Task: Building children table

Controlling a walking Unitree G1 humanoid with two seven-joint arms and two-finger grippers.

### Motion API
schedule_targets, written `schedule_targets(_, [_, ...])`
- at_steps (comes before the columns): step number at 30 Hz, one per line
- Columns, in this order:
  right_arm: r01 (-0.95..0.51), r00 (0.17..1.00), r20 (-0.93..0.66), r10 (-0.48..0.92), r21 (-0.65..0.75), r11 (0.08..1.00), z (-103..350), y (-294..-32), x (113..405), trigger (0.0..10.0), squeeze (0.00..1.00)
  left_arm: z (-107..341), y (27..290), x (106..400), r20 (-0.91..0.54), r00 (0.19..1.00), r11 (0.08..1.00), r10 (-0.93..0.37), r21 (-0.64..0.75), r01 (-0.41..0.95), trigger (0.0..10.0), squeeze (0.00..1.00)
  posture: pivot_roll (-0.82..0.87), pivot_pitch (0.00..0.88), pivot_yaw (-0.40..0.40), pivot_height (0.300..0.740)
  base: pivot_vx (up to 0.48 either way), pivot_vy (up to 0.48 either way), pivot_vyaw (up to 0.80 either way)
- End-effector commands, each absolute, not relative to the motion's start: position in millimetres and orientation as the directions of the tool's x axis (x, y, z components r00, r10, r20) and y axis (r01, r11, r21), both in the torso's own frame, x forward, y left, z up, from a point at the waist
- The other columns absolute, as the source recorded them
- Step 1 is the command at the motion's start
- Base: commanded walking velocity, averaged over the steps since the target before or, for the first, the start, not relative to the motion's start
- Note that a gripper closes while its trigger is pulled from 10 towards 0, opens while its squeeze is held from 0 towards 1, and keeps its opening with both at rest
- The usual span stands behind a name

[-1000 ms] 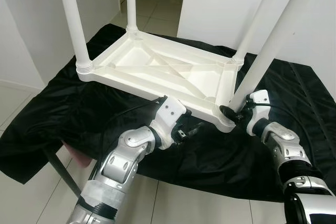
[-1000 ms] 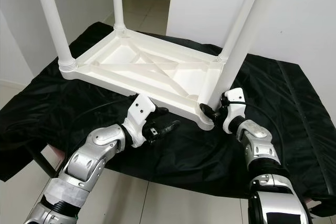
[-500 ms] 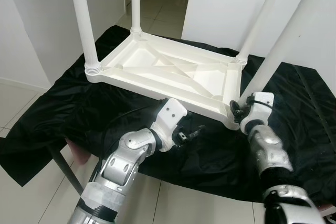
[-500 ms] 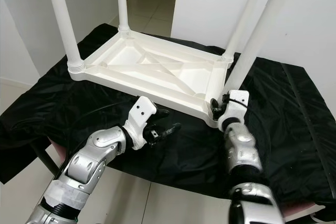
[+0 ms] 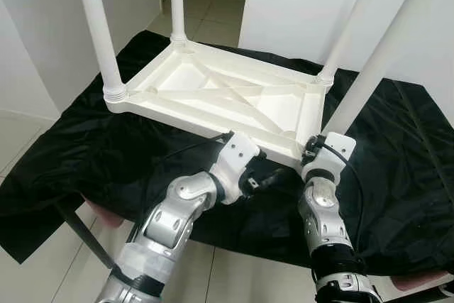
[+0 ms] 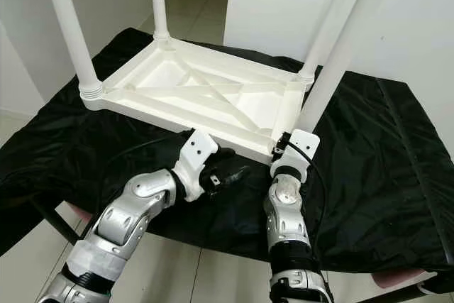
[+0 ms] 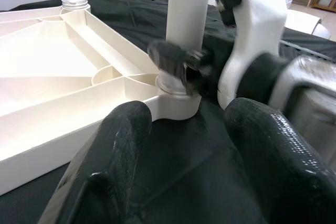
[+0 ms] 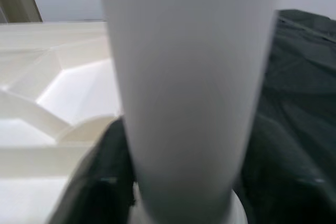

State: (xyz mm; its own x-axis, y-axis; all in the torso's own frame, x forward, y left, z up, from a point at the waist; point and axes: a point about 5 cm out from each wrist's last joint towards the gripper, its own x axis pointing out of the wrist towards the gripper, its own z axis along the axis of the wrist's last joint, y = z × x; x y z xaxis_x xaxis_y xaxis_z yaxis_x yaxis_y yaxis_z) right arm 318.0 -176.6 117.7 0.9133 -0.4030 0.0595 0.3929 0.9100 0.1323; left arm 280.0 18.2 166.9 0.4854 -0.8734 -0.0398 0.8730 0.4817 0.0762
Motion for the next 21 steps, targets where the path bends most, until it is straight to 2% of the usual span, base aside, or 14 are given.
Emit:
schedule_targets(1, [0.431,0.896,0.050,-0.441,0.132,0.892,111.1,-193.0,309.9,10.0,1.00,164.5,18.4,280.3,-0.047,0.511,0.507,-0.858,0.085,0.858,10.0,0.00,-0.05,0.021,-0.067,0.740,0.000,0.000,0.00])
schedule_targets(5, [0.433,0.892,0.085,-0.444,0.116,0.894,113.5,-197.2,307.0,10.0,1.00,164.0,20.0,281.1,-0.049,0.516,0.511,-0.855,0.089,0.855,10.0,0.00,-0.05,0.021,-0.067,0.740,0.000,0.000,0.00])
schedule_targets(8, [0.456,0.878,0.125,-0.462,0.072,0.887,110.3,-213.8,286.9,10.0,1.00,165.8,23.4,283.4,-0.043,0.528,0.522,-0.848,0.103,0.847,10.0,0.00,-0.04,0.014,-0.075,0.740,0.000,0.000,0.00])
schedule_targets(13, [0.463,0.874,0.138,-0.466,0.058,0.885,108.2,-218.3,273.5,10.0,1.00,166.6,25.7,286.1,-0.039,0.540,0.533,-0.841,0.114,0.838,10.0,0.00,-0.04,0.013,-0.079,0.740,0.000,0.000,0.00])
schedule_targets(14, [0.453,0.878,0.143,-0.456,0.054,0.890,106.6,-219.3,266.7,10.0,0.00,167.7,25.4,286.8,-0.034,0.545,0.539,-0.837,0.113,0.835,10.0,0.00,-0.04,0.012,-0.079,0.740,0.000,0.000,0.00])
schedule_targets(18, [0.391,0.909,0.149,-0.390,0.022,0.920,98.7,-210.8,244.4,10.0,0.00,169.4,27.1,286.4,-0.024,0.554,0.548,-0.832,0.113,0.829,10.0,0.00,-0.04,0.013,-0.080,0.740,0.000,0.000,0.00])
schedule_targets(21, [0.369,0.918,0.149,-0.368,0.022,0.929,96.8,-207.7,241.5,10.0,0.00,168.6,27.5,287.4,-0.027,0.556,0.550,-0.831,0.116,0.827,10.0,0.00,-0.04,0.017,-0.083,0.740,0.000,0.000,0.00])
